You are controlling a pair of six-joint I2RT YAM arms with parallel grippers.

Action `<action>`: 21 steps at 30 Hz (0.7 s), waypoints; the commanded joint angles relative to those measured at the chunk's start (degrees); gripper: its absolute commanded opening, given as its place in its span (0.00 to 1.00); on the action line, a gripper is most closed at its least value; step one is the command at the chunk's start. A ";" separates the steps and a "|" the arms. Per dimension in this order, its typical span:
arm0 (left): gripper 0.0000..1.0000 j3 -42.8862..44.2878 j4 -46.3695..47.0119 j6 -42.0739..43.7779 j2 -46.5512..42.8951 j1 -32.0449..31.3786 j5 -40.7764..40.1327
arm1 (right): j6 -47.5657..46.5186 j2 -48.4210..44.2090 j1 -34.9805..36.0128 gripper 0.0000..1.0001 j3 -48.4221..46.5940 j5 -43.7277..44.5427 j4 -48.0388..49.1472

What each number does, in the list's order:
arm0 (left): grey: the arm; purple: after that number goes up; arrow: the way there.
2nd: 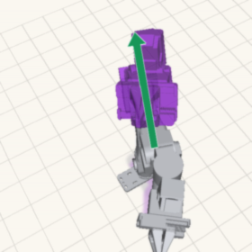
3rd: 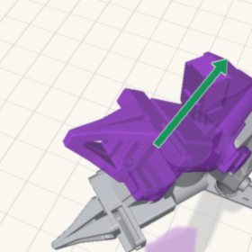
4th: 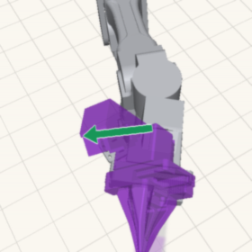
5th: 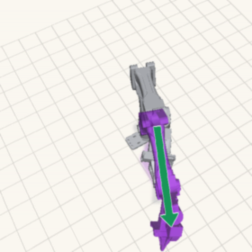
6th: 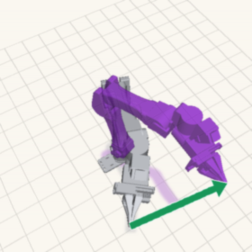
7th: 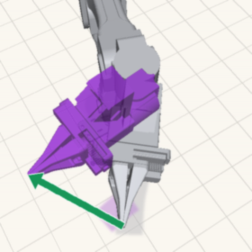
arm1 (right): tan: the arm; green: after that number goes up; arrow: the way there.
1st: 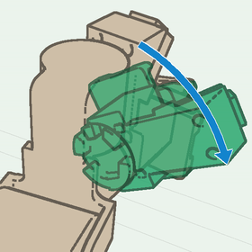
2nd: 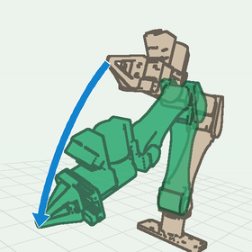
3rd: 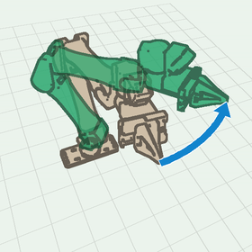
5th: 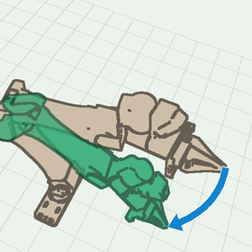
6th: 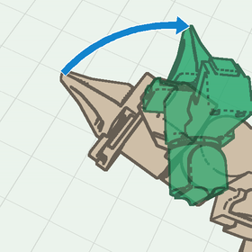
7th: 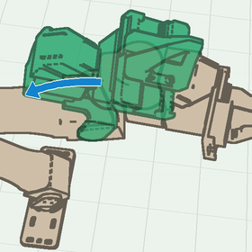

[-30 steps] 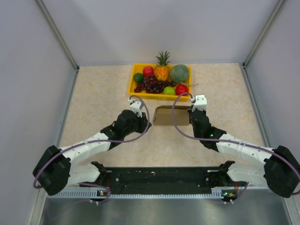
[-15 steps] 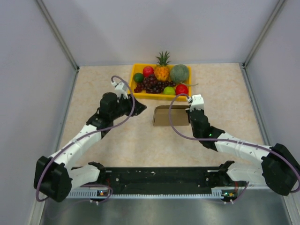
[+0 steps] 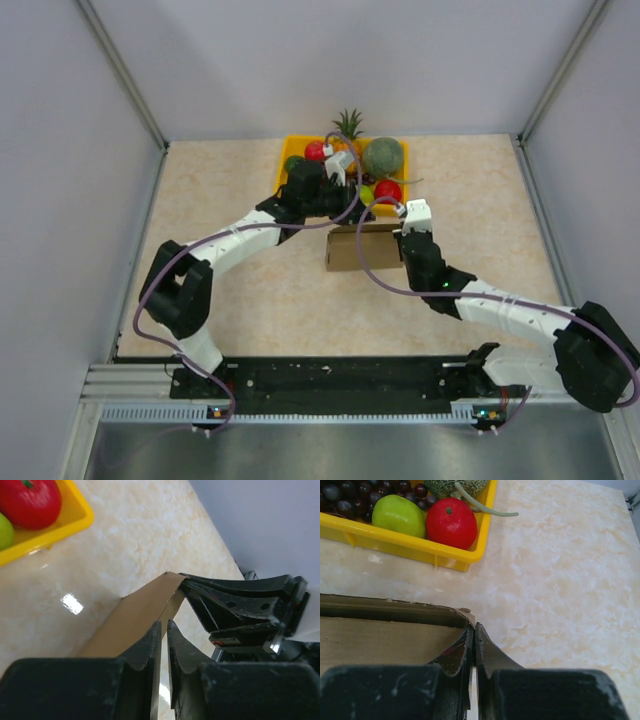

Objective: Fold the paper box

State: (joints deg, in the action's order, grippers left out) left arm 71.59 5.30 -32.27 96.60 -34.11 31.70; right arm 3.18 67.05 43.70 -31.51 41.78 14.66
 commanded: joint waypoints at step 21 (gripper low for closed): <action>0.24 10.06 -8.82 6.08 -0.18 -9.05 -28.45 | 3.06 2.74 1.21 0.00 -2.33 1.46 -5.25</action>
State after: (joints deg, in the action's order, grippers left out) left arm 76.55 -3.55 -27.07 97.56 -43.97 5.85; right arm 5.48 68.45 44.25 -32.82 43.48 13.61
